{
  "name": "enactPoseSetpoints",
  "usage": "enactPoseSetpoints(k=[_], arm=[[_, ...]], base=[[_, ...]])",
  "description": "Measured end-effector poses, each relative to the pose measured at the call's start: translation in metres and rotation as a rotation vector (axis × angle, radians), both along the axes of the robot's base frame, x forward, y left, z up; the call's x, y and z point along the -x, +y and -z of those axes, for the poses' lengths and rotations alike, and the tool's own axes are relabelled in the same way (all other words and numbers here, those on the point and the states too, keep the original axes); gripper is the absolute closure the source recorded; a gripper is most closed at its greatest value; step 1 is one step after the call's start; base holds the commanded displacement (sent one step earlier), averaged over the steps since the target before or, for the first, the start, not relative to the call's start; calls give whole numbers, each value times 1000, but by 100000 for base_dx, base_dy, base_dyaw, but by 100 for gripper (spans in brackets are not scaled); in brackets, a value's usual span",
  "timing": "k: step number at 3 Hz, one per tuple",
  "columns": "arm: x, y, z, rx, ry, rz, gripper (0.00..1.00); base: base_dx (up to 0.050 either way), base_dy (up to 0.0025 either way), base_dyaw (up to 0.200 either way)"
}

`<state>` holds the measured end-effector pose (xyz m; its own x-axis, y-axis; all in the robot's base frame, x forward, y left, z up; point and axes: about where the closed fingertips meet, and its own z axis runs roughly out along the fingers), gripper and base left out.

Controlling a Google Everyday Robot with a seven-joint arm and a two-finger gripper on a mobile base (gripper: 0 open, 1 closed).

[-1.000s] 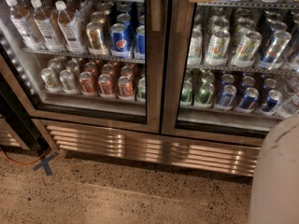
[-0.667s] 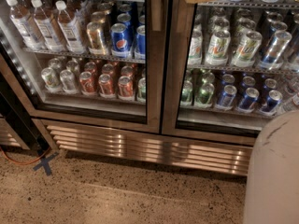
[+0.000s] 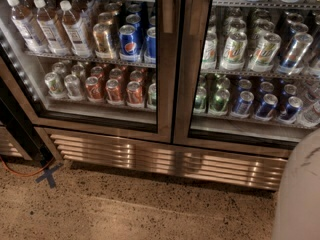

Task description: Open right fridge door

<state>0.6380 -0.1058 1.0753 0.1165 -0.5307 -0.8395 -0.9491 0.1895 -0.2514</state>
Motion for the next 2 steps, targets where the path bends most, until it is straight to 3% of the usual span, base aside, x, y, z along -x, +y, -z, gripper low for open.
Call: enactPoseSetpoints(k=[1, 2], arm=[[0, 0, 0, 0, 0, 0, 100], [-6, -5, 1, -4, -14, 73, 100]], base=[[0, 0, 0], [0, 0, 0]])
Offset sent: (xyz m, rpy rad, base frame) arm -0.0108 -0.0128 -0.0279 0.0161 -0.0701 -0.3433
